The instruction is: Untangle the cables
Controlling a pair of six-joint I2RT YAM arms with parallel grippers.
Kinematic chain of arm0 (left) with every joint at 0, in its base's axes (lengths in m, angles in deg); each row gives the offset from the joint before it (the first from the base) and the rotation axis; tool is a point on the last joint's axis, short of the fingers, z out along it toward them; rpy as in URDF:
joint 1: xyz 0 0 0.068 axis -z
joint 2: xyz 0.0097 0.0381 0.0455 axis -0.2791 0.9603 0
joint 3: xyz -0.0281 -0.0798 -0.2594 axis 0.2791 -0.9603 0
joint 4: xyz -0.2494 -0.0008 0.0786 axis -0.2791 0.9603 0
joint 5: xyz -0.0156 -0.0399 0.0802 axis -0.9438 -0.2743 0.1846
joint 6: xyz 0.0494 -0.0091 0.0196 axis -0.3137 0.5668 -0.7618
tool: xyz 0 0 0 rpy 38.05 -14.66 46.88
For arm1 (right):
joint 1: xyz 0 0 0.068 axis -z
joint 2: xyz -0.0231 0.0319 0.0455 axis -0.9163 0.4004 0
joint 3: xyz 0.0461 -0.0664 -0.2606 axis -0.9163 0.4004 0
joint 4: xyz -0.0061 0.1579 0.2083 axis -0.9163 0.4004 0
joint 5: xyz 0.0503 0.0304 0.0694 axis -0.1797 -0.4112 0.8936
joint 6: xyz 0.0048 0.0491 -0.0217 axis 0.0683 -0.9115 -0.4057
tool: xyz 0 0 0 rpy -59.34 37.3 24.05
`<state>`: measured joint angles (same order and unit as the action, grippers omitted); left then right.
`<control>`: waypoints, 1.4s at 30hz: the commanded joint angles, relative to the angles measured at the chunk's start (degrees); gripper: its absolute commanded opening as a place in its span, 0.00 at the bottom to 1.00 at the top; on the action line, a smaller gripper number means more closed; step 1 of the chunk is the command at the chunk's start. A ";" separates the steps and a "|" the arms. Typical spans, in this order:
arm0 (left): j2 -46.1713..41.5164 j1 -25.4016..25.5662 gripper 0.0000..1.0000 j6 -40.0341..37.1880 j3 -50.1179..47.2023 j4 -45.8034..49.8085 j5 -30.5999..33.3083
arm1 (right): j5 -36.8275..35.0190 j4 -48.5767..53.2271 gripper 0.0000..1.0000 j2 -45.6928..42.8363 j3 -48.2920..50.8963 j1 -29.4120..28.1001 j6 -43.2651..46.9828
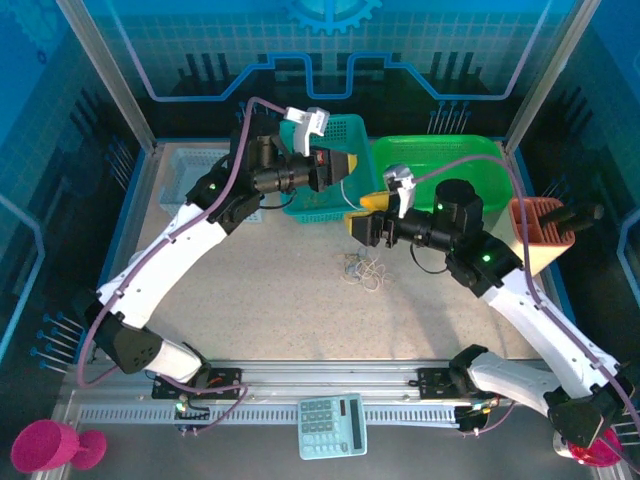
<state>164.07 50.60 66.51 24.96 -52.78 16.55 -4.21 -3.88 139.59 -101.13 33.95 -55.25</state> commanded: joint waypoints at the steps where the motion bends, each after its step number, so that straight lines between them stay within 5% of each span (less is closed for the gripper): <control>1: 0.77 0.15 0.00 1.59 -0.64 -2.75 -2.39 | -0.36 -3.63 0.65 1.55 -2.58 -1.19 1.01; 9: 1.28 1.28 0.00 1.91 -0.72 -3.20 -2.75 | -2.14 -5.81 0.51 5.12 -3.88 -1.24 0.41; 17: 1.27 1.80 0.00 2.14 -1.23 -3.63 -2.22 | -3.54 -5.95 0.00 5.49 -3.75 -1.21 0.74; 21: 1.17 1.81 0.01 1.96 -1.25 -3.73 -1.09 | -5.85 -5.17 0.00 4.90 -2.94 -0.32 0.98; 30: -2.46 0.69 0.99 0.30 -2.24 -2.08 5.83 | -12.71 -3.62 0.00 7.59 -6.58 11.01 -3.65; 42: -11.74 -1.12 0.99 1.82 -11.42 -1.58 13.33 | -21.89 -7.04 0.00 23.75 -24.50 21.74 -6.27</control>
<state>154.65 49.94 67.97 15.61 -54.44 27.02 -22.59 -8.28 160.59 -122.12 54.08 -60.96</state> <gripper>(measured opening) 0.991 0.065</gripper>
